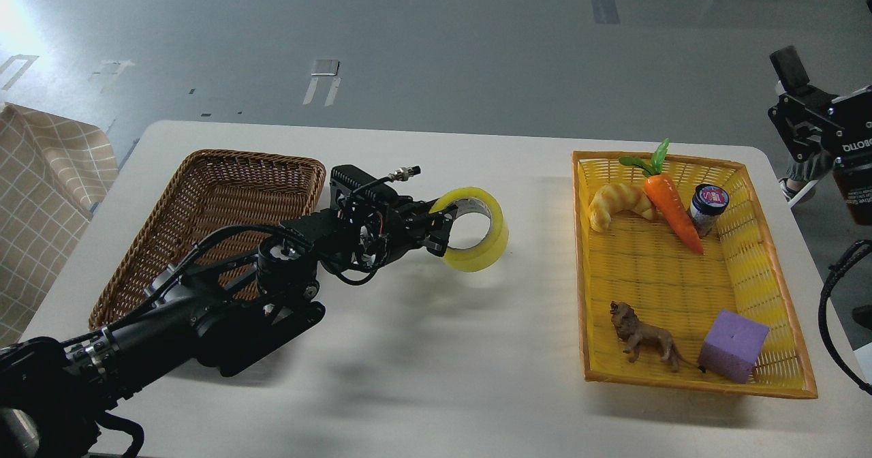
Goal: Place and transfer tape with both arms
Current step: 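Lift the tape roll and carry it over the wicker basket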
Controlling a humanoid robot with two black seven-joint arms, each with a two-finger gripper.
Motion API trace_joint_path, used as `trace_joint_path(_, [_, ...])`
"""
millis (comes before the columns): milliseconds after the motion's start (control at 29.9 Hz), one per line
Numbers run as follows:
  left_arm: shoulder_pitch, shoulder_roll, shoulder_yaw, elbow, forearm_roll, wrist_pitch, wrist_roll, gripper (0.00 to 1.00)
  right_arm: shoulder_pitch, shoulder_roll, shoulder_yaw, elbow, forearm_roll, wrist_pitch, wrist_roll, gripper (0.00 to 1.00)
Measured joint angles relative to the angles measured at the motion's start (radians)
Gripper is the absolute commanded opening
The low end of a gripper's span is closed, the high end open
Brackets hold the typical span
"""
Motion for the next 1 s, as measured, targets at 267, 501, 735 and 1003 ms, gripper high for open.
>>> trace_joint_path(267, [-0.123,0.089,-0.004,-0.044,0.000,-0.074,0.000,0.10,0.003,0.000,0.000,-0.001,0.000,0.000,0.000,1.00])
trace_joint_path(501, [-0.199,0.249,-0.005,-0.087,-0.001,-0.173,0.000,0.10,0.003,0.000,0.000,-0.001,0.000,0.000,0.002,1.00])
trace_joint_path(735, [-0.201,0.418,-0.008,-0.129,-0.064,-0.176,-0.010,0.10,0.002,-0.001,0.000,-0.002,-0.002,0.000,0.002,1.00])
trace_joint_path(1003, [-0.138,0.625,-0.001,-0.148,-0.077,-0.163,-0.026,0.10,0.001,-0.002,0.000,-0.001,-0.002,0.000,0.001,1.00])
